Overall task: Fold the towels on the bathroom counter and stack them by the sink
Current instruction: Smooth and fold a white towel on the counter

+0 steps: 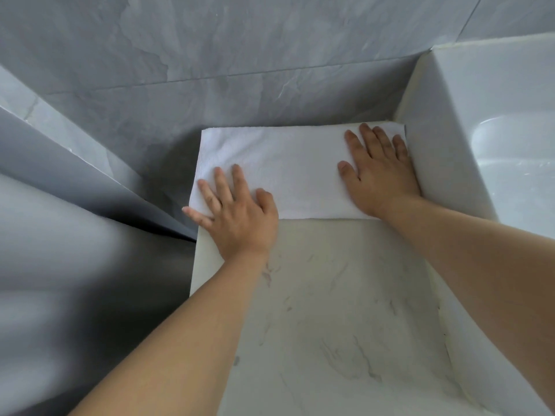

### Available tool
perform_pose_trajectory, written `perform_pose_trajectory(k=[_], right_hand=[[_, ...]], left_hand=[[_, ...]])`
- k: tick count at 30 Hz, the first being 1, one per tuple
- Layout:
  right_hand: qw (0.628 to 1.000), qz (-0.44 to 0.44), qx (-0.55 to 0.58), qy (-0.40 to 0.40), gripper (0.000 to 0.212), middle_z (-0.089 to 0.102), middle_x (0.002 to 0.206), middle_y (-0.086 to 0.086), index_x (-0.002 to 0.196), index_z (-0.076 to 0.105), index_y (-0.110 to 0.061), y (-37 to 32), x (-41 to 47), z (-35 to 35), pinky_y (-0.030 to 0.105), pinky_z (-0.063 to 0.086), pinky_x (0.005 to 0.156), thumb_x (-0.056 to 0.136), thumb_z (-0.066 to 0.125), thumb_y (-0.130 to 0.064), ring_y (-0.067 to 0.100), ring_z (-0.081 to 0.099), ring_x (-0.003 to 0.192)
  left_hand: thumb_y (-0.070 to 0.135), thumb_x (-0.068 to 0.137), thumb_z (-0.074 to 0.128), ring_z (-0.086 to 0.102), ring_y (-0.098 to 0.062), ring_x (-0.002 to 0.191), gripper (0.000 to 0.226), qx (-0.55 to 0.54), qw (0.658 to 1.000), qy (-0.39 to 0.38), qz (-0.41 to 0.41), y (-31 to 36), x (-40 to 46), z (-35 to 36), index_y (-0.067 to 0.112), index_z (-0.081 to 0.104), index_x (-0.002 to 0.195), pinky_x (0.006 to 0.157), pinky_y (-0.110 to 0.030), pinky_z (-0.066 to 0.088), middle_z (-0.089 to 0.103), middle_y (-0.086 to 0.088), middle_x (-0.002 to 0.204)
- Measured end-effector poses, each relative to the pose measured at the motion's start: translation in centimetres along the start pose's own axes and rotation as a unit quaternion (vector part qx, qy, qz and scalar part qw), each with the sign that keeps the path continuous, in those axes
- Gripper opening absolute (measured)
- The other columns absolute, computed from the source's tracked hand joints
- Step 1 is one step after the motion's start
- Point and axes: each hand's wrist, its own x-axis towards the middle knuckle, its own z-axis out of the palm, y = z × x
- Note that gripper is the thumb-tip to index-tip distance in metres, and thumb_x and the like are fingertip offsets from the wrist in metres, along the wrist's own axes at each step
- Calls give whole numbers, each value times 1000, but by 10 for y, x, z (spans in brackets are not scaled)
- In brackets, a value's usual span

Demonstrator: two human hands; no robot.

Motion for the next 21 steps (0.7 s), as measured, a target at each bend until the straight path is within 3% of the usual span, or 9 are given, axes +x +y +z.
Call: perform_pose_trajectory(k=[6, 9, 11, 15, 21], right_hand=[[992, 15, -127, -22, 63, 3, 163, 7, 156, 8, -23, -11, 8, -15, 55, -8, 118, 99, 12, -49, 29, 4, 149], [997, 74, -20, 16, 62, 0, 163, 11, 156, 12, -17, -37, -34, -17, 54, -6, 117, 101, 20, -43, 35, 3, 149], [996, 56, 66, 25, 62, 4, 163, 11, 155, 15, -14, -59, -96, -8, 51, -3, 120, 101, 23, -41, 32, 5, 149], [995, 22, 45, -82, 67, -2, 164, 2, 156, 5, -20, -63, -178, 13, 46, -7, 120, 96, 10, -49, 21, -6, 150], [996, 16, 30, -86, 69, -12, 163, -1, 156, -3, -25, -63, -164, 11, 46, -13, 119, 93, 4, -52, 19, -15, 149]], left_hand=[[49, 89, 5, -10, -29, 152, 73, 10, 1000, -9, 6, 3, 1, -3, 26, 7, 158, 111, -72, -7, 0, -2, 167], [47, 92, 11, -10, -28, 152, 70, 0, 1000, -19, 0, 4, 1, -5, 26, 9, 158, 111, -72, -7, 1, -1, 167], [46, 94, 16, -10, -29, 152, 67, -7, 1000, -27, 1, 5, 1, -8, 26, 9, 158, 111, -72, -8, 1, -1, 167], [43, 95, 21, -9, -30, 152, 65, -13, 999, -35, 4, 6, 2, -8, 26, 11, 158, 110, -73, -8, 3, -2, 167], [40, 98, 25, -3, -28, 153, 63, -26, 999, -27, 18, 6, -2, -15, 21, 16, 157, 111, -72, -7, 9, -3, 166]])
